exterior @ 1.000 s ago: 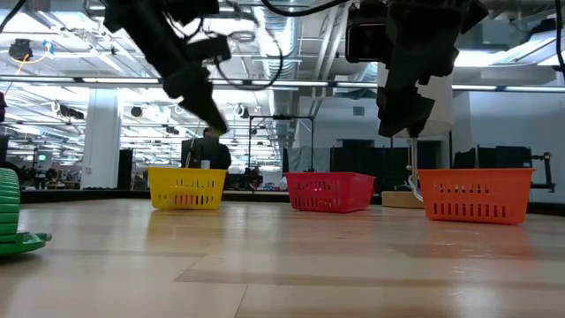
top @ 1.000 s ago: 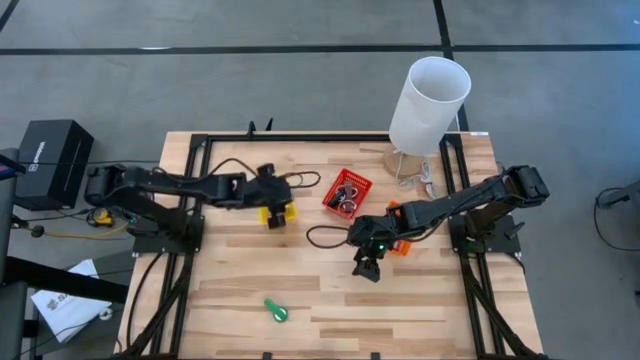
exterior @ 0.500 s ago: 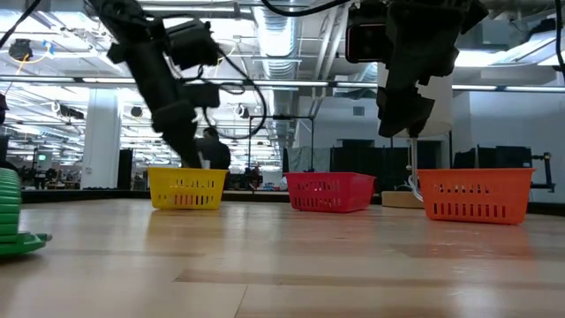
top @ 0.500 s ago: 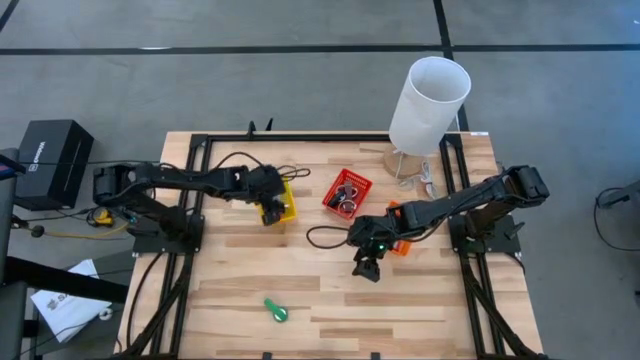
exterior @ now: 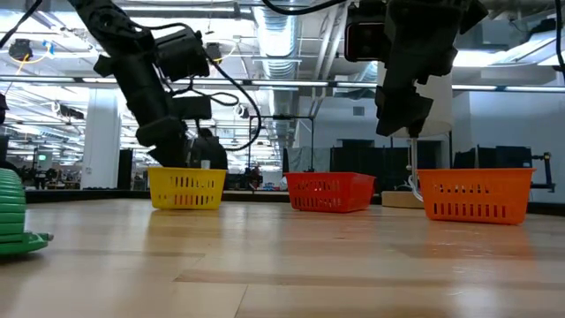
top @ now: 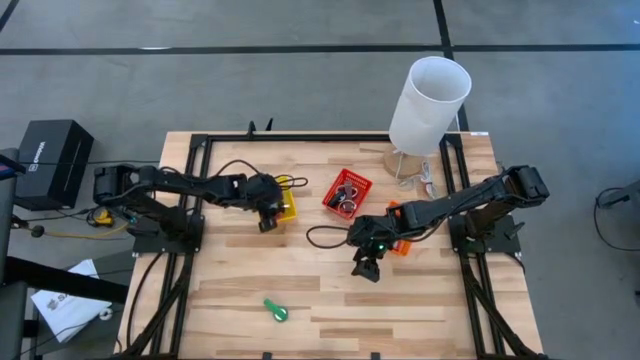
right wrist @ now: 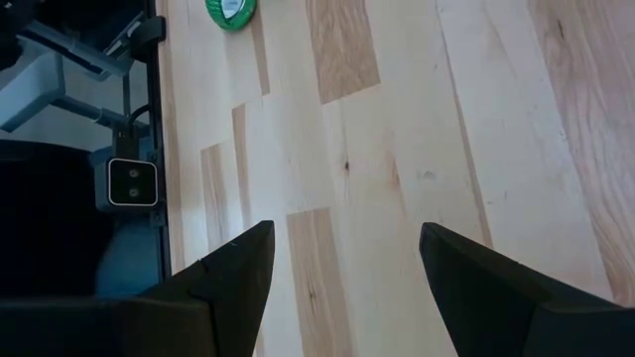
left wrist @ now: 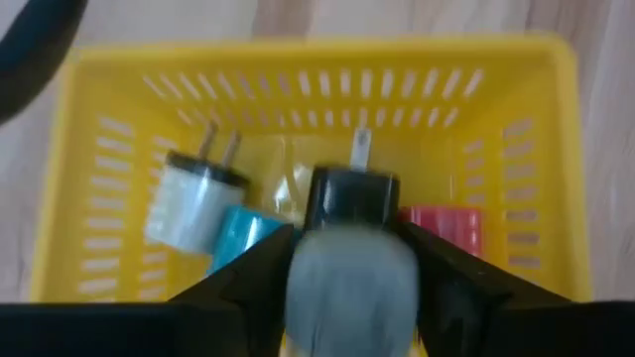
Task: Pick & Place Office items
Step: Put the green adapter into the yellow basket, then put the green watch into the red basket
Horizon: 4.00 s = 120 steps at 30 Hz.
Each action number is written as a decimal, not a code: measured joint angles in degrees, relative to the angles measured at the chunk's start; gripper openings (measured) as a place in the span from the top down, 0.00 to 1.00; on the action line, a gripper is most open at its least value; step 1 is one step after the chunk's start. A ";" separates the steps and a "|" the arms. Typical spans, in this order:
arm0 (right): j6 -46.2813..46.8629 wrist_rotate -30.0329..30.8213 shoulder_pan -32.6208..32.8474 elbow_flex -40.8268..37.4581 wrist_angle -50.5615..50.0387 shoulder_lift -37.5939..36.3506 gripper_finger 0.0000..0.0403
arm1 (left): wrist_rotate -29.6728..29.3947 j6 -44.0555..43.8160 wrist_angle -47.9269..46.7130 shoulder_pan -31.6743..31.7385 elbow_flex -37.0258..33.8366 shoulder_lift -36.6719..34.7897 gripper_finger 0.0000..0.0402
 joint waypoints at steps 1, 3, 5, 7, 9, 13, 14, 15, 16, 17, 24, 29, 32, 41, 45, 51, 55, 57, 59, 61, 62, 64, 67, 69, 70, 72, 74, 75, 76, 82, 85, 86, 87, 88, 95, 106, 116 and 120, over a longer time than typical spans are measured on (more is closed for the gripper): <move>0.00 -0.01 0.00 0.00 0.00 0.00 0.39 | -0.05 -0.02 0.62 0.00 0.00 -0.06 0.55; 0.00 -0.03 0.00 0.00 0.03 0.00 0.39 | -0.19 -0.02 0.92 0.00 0.07 -0.09 0.51; -0.02 -0.04 0.00 0.00 0.35 0.00 0.39 | -0.30 0.01 1.09 -0.19 0.04 -0.83 0.48; -0.15 -0.04 0.00 0.00 1.07 0.00 0.39 | -0.51 0.20 2.12 -0.61 0.09 -2.05 0.44; -0.50 -0.08 -0.31 0.00 1.69 0.00 0.39 | -0.65 1.35 1.87 -1.31 0.07 -4.05 0.42; -4.70 -0.10 -0.91 0.00 1.61 0.00 0.39 | -0.77 1.38 2.67 -3.81 0.07 -9.39 0.40; -5.51 -0.08 -0.92 0.00 1.66 0.00 0.39 | -0.77 1.24 2.98 -4.71 0.07 -10.70 0.39; -6.17 -0.05 -0.92 0.00 1.79 0.00 0.39 | -0.77 0.75 3.48 -5.75 0.09 -11.93 0.39; -6.83 -0.07 -0.92 0.00 1.82 0.00 0.39 | -0.73 -0.13 3.18 -7.01 0.07 -13.37 0.40; -7.48 -0.11 -0.90 0.00 1.98 0.00 0.39 | -0.40 -1.19 3.54 -8.46 0.07 -14.42 0.40; -9.19 -0.11 -0.81 0.00 5.87 0.00 0.39 | 1.60 -3.60 8.51 -22.56 0.09 -16.28 0.43; -9.18 -0.15 -0.81 0.02 6.67 0.00 0.39 | -1.77 -5.96 13.45 -31.65 0.04 -14.40 0.42; -9.18 -0.20 -0.76 0.02 6.77 0.00 0.39 | -2.42 -6.07 16.18 -36.12 0.07 -12.99 0.43; -9.16 -0.22 -0.76 0.02 7.23 0.00 0.39 | -5.05 -7.86 22.50 -44.73 0.07 -2.19 0.45; -9.85 -0.06 -0.76 0.02 7.31 0.00 0.39 | -5.30 -11.66 23.46 -47.41 0.07 2.00 0.45; -15.92 4.74 0.24 0.02 7.67 0.00 0.39 | -6.21 -12.34 23.53 -51.68 0.07 3.26 0.47; -20.33 6.37 1.34 0.07 8.92 0.78 0.39 | -7.58 -11.78 23.50 -54.43 0.07 3.35 0.48; -22.30 6.55 1.97 0.05 9.34 0.95 0.39 | -7.61 -11.73 23.45 -55.36 0.09 4.08 0.49; -24.26 7.80 2.40 0.28 11.70 2.59 0.39 | -7.64 -11.73 23.35 -56.25 0.09 5.10 0.49; -26.16 9.21 3.06 -0.13 11.01 3.75 0.39 | -8.45 -11.71 23.39 -56.60 0.09 6.84 0.48; -26.77 9.30 3.19 0.01 13.53 4.81 0.39 | -9.37 -11.65 23.29 -56.65 0.09 7.90 0.48; -27.04 9.43 3.38 0.13 14.22 6.08 0.39 | -11.46 -10.48 22.93 -56.89 0.07 9.13 0.49; -26.59 8.85 3.48 1.37 13.72 8.46 0.39 | -13.51 -10.08 23.08 -56.89 0.01 10.32 0.49; -26.58 8.82 3.81 2.56 12.96 9.08 0.39 | -13.56 -10.13 23.42 -56.89 0.00 10.67 0.50; -26.57 8.81 3.91 2.98 13.10 9.08 0.39 | -13.58 -10.09 23.36 -56.89 0.02 10.71 0.50; -26.58 8.81 4.11 3.23 13.26 9.05 0.39 | -13.59 -10.17 23.33 -56.89 0.02 10.71 0.50; -26.58 8.81 4.07 3.22 13.05 9.07 0.39 | -13.60 -10.73 23.53 -56.89 0.02 10.71 0.50; -26.58 8.81 4.07 3.21 13.00 8.94 0.39 | -13.61 -10.75 23.65 -56.99 0.02 10.71 0.50; -26.56 8.81 4.03 3.21 13.05 8.75 0.39 | -13.76 -10.75 23.81 -57.23 0.02 10.71 0.50; -26.56 8.81 4.02 3.23 13.37 8.96 0.39 | -13.99 -6.63 24.49 -57.46 0.00 13.93 0.50; -26.53 8.80 4.11 3.21 13.14 9.03 0.39 | -16.99 -2.11 27.99 -57.46 0.00 15.42 0.50; -26.53 8.81 4.13 3.21 13.15 9.03 0.39 | -17.58 -0.50 28.93 -57.46 0.00 15.62 0.51; -26.53 8.79 4.13 3.21 13.11 9.03 0.39 | -17.86 0.88 29.87 -57.44 0.00 15.75 0.51; -26.53 8.79 4.11 3.20 13.07 9.03 0.39 | -17.97 1.92 30.43 -57.32 0.00 15.78 0.51; -26.53 8.79 4.11 3.19 13.14 9.03 0.39 | -19.78 4.53 31.11 -57.27 0.00 15.78 0.55; -26.49 8.78 4.11 3.19 13.18 9.03 0.39 | -19.49 10.79 33.48 -56.86 0.00 16.24 0.56; -23.50 8.72 4.15 3.19 13.20 9.03 0.39 | -19.29 10.56 34.49 -55.43 0.00 16.24 0.74; -23.50 8.72 4.46 3.19 13.20 9.03 0.39 | -19.29 10.40 34.52 -55.43 0.00 16.24 0.85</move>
